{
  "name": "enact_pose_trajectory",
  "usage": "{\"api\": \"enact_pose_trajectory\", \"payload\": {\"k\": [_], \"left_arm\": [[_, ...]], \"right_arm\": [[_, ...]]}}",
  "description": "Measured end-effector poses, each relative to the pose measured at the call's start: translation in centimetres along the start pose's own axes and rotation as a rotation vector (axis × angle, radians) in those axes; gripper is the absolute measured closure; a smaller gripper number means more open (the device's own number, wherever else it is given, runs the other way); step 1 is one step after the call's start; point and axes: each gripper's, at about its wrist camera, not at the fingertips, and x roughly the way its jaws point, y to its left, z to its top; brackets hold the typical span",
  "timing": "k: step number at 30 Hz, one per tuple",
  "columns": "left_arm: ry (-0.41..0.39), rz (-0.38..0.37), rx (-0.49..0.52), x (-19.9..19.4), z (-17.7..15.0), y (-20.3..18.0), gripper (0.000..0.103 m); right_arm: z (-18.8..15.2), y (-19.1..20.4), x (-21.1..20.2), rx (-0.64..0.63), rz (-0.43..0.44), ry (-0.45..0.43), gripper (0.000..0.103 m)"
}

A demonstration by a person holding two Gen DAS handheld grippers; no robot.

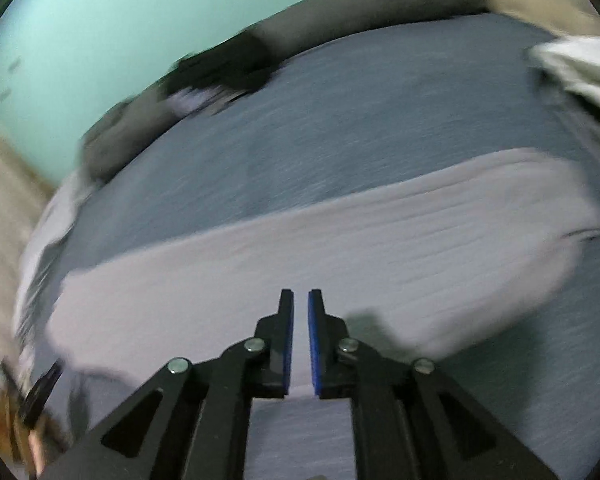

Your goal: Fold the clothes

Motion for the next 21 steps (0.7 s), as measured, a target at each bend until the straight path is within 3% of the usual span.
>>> {"api": "enact_pose_trajectory", "payload": {"k": [2, 7, 10, 14, 21], "left_arm": [[0.007, 0.003, 0.008, -0.2, -0.1, 0.6, 0.058], [0.019, 0.004, -0.012, -1.2, -0.1, 2.6, 0.058], [0.020, 0.008, -0.019, -1.8, -0.1, 3.6, 0.058], [0.014, 0.019, -0.023, -2.4, -0.3, 4.6, 0.058], [0.005, 0.012, -0.033, -3.1, -0.3, 5.3, 0.057]], "right_arm": [[-2.1, 4.7, 1.9, -0.071, 0.070, 0.055, 0.089], [-7.0, 13.6, 6.1, -0.204, 0.197, 0.155, 0.065], [-9.8, 17.9, 8.8, -0.264, 0.252, 0.228, 0.058], [-12.1, 22.7, 11.1, -0.366, 0.263, 0.254, 0.057], [-11.3, 26.1, 14.9, -0.373, 0.223, 0.204, 0.054]]}}
